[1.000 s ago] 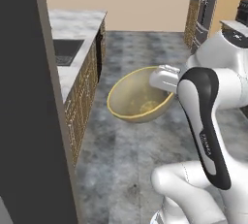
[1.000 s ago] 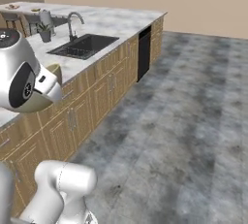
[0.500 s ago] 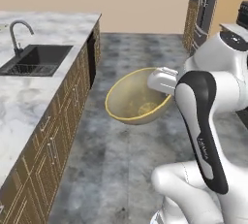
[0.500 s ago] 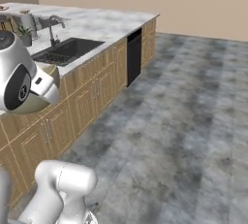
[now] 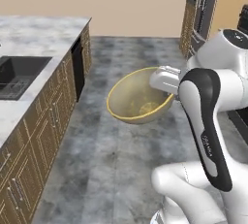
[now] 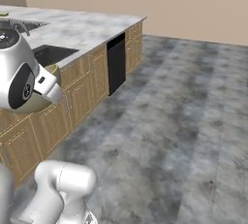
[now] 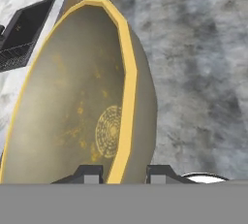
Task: Take the smaller bowl and place it next to the appetizer plate on the dining counter , and place the larger bowl next to the plate with cooked food.
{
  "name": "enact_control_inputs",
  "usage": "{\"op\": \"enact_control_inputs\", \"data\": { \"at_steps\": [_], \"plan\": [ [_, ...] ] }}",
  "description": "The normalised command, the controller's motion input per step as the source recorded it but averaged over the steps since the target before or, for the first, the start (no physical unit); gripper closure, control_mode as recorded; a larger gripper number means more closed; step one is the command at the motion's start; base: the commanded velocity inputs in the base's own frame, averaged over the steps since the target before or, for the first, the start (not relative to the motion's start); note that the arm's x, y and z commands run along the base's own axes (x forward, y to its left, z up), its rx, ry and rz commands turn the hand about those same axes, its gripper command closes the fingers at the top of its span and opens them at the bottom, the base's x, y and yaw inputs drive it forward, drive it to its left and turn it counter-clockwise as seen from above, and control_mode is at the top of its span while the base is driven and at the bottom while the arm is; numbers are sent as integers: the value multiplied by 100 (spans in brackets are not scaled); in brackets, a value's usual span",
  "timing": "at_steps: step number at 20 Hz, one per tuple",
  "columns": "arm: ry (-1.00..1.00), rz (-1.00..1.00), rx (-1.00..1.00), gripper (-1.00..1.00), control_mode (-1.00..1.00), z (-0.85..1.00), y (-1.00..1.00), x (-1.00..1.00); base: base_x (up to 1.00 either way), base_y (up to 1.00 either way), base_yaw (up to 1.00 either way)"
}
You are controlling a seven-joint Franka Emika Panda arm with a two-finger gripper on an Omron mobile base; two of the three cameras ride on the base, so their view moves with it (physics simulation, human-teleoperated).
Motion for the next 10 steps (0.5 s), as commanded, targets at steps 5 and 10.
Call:
{"op": "enact_control_inputs", "data": {
  "at_steps": [5,10],
  "plan": [
    [0,0,0,100,100,0,0,0,100,-14,0],
    [0,0,0,100,100,0,0,0,100,-15,0]
  ]
}}
